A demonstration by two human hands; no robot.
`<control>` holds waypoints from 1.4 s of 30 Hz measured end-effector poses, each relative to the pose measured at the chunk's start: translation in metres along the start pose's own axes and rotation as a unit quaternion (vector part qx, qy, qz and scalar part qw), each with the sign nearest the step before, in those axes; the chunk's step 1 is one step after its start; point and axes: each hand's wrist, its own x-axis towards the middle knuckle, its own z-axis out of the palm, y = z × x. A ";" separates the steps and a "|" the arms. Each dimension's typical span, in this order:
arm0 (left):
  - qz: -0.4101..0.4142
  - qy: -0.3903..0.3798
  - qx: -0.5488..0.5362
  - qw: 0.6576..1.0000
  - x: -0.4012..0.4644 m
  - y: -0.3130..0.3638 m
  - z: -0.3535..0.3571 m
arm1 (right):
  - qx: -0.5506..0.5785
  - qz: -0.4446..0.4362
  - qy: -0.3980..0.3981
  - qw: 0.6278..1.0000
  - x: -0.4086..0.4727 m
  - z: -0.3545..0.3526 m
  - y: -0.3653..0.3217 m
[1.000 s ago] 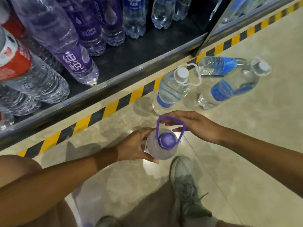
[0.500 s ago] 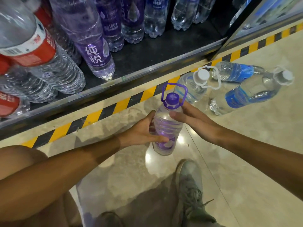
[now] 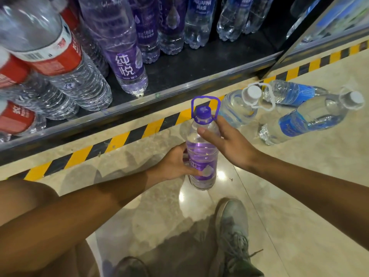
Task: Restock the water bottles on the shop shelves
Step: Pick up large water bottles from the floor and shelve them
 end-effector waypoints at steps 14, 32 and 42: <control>0.051 0.195 -0.048 0.978 -0.017 0.027 -0.043 | 0.033 -0.012 0.072 0.997 0.048 0.022 -0.042; 0.221 0.356 0.034 0.908 0.053 0.161 -0.094 | 0.025 -0.215 0.150 0.965 0.095 -0.030 -0.181; 0.209 0.390 0.031 0.896 0.084 0.164 -0.114 | -0.133 -0.254 0.033 0.957 0.120 -0.058 -0.170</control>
